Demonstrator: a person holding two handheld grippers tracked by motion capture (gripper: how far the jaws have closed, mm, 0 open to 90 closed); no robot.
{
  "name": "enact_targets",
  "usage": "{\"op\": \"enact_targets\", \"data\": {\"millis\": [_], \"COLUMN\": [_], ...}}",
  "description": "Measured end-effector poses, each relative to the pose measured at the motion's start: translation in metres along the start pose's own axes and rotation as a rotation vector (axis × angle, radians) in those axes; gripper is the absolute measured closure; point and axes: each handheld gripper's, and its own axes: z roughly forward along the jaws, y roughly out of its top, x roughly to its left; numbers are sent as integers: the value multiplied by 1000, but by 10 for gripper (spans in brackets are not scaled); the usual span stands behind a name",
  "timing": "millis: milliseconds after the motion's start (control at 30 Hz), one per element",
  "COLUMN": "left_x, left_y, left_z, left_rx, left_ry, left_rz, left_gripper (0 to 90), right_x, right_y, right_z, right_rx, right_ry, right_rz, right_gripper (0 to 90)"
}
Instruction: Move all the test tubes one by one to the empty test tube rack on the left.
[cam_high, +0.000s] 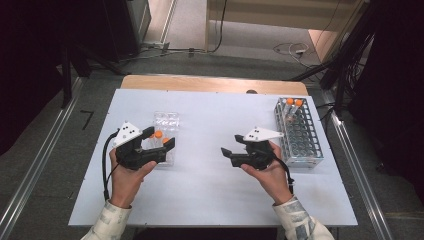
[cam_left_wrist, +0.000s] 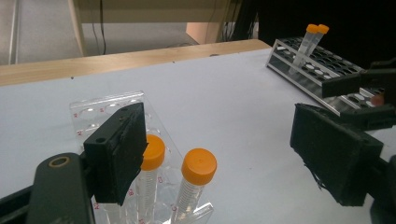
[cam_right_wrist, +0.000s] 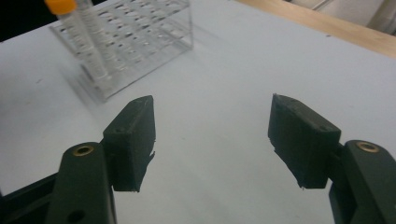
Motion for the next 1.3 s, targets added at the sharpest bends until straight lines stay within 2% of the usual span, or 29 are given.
{"op": "enact_targets", "data": {"millis": [367,500,833,1133,1300], "left_x": [-1,-2,-1,0,0], "left_y": [0,0,1,1,0], "left_z": [0,0,-2,-2,-1], "left_rx": [1,-4,-11,-11,-5], "left_ry": [1,2,0,3,-1], "left_rz": [5,1,-1,-5,-3], "left_gripper": [179,179,179,180,180], "right_x": [-40,-53,-98,-134,-154], "right_y": [-8,-10,-13,-15,-13], "right_z": [-27,-39,-60,-64,-61], "right_rx": [-9,-19,-36,-32,-9], "right_ry": [-116,-155,-280,-436,-493], "right_rz": [58,74,145,213,240], "right_gripper": [176,168,179,292,381]}}
